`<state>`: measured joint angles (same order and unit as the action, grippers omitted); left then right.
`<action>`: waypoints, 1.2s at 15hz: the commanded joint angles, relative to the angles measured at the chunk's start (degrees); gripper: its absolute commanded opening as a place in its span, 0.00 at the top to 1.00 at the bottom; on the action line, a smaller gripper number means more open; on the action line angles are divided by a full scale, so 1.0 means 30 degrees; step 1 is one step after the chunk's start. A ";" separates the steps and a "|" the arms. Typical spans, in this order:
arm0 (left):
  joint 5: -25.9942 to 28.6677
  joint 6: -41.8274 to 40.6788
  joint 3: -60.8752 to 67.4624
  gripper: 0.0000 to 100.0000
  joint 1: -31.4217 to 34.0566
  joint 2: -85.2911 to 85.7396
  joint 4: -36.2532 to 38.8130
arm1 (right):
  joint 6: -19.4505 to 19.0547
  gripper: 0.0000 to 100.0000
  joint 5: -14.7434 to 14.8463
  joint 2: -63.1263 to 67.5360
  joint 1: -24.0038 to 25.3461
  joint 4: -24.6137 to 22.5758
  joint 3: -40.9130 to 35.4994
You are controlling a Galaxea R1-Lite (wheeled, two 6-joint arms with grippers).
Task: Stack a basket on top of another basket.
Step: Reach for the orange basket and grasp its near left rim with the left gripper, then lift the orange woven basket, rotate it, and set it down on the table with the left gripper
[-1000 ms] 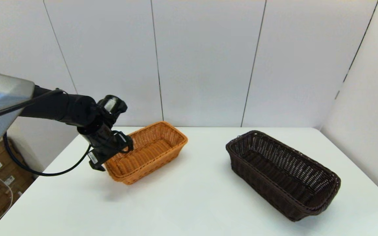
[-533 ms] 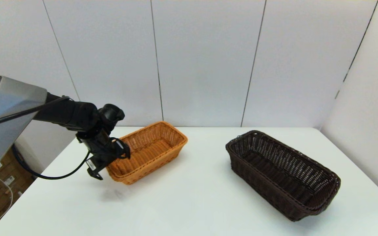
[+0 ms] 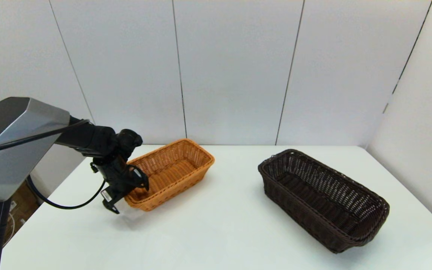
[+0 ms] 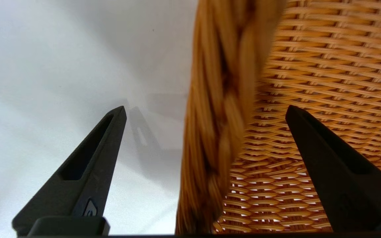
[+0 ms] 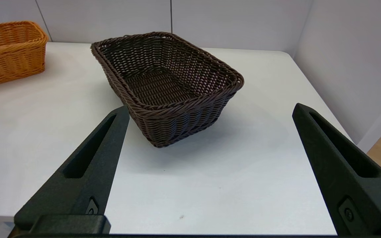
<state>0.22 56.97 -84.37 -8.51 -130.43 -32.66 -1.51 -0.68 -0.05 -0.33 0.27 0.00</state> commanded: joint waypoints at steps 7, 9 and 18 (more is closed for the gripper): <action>0.0396 0.0025 -0.0031 1.00 0.0082 0.0175 -0.0071 | -0.0023 0.00 -0.0036 0.0016 -0.0007 -0.0002 0.0000; 0.0806 -0.0005 0.0028 1.00 0.0112 0.0468 -0.0071 | -0.0023 0.00 -0.0007 0.0016 -0.0007 -0.0002 0.0000; 0.7105 -0.1206 0.1493 1.00 0.0932 0.5068 0.1570 | -0.0053 0.00 -0.0036 0.0016 -0.0007 -0.0002 0.0000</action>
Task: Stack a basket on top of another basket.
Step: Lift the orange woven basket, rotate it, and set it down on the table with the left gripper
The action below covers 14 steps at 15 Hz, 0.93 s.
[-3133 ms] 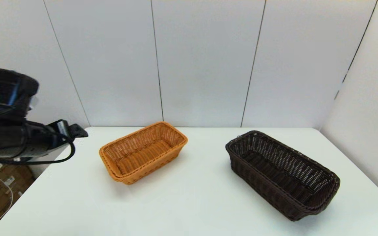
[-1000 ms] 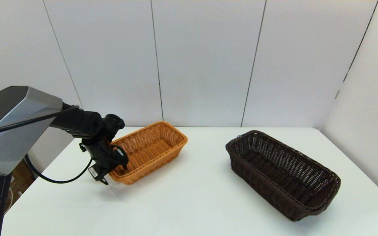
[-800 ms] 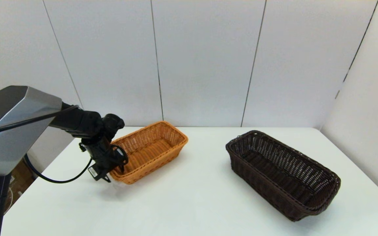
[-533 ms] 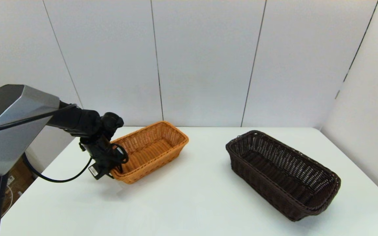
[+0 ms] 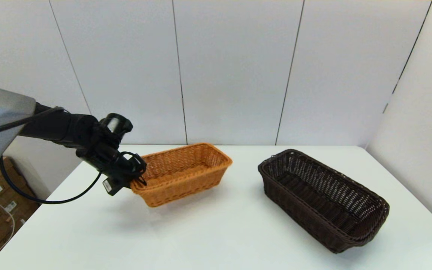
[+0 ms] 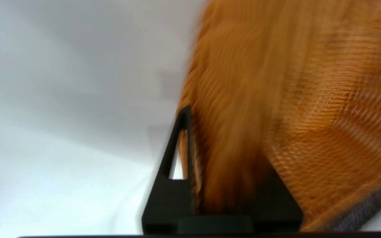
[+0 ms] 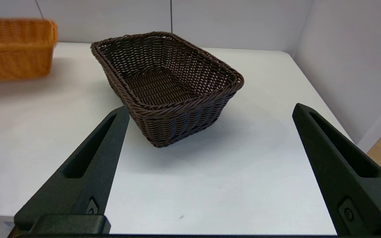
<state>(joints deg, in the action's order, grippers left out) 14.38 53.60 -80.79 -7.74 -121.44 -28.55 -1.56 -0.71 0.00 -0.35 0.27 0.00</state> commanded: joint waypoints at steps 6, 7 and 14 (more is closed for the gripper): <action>0.2910 -0.2164 0.1411 1.00 0.0676 0.3274 0.0025 | -0.0037 0.00 0.0001 0.0000 0.0001 -0.0002 0.0000; 0.2881 -0.3190 0.1909 1.00 0.0412 0.3596 -0.0034 | -0.0037 0.00 0.0001 0.0000 0.0001 -0.0002 0.0000; 0.0654 -0.9254 0.3404 1.00 -0.3455 0.4416 -0.2143 | -0.0066 0.00 0.0001 0.0029 0.0001 -0.0002 0.0000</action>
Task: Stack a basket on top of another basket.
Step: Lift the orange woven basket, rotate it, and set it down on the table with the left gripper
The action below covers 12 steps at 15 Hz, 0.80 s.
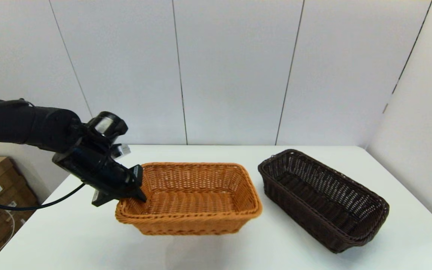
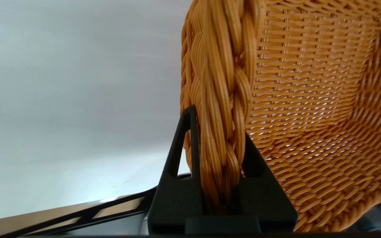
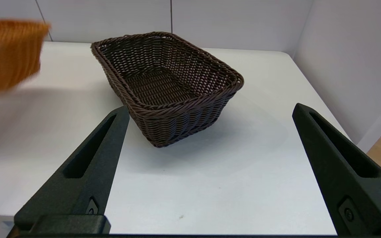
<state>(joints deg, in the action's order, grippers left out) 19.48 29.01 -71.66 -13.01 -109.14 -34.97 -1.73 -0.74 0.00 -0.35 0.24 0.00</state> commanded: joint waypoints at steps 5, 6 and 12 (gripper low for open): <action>-0.1513 -0.0941 0.0741 1.00 -0.3369 0.0199 0.3690 | -0.0009 0.00 -0.0016 0.0000 0.0001 0.0007 0.0000; -0.1865 -0.0882 0.1092 1.00 -0.3516 0.0111 0.4861 | -0.0009 0.00 -0.0016 0.0000 0.0001 0.0007 0.0000; -0.2216 -0.0677 0.2352 1.00 -0.3750 -0.1002 0.7732 | -0.0038 0.00 -0.0016 0.0000 0.0001 0.0007 0.0000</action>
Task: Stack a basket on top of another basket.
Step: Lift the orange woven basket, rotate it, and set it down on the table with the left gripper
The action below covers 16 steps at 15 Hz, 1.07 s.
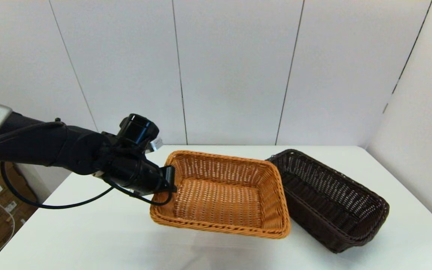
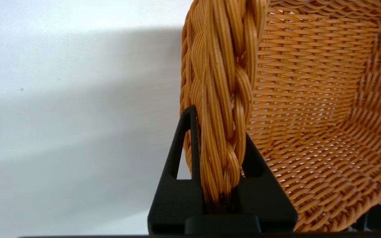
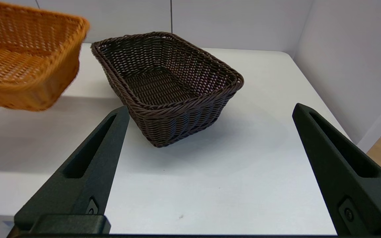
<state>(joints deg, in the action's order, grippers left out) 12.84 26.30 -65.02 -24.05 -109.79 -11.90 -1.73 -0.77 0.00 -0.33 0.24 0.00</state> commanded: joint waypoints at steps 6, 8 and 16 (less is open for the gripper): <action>0.0204 0.0874 0.0376 1.00 -0.0069 -0.2076 -0.0048 | -0.0038 0.00 -0.0008 0.0000 -0.0007 0.0007 0.0000; 0.0233 0.0786 0.0581 1.00 -0.0069 -0.2222 -0.0048 | -0.0038 0.00 -0.0008 0.0000 -0.0007 0.0007 0.0000; 0.0379 0.0639 0.0640 1.00 -0.0127 -0.2369 -0.0106 | -0.0038 0.00 -0.0008 0.0000 -0.0007 0.0007 0.0000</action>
<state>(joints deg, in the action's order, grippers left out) 13.92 27.98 -63.15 -24.42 -116.68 -12.13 -1.82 -0.77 0.00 -0.33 0.24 0.00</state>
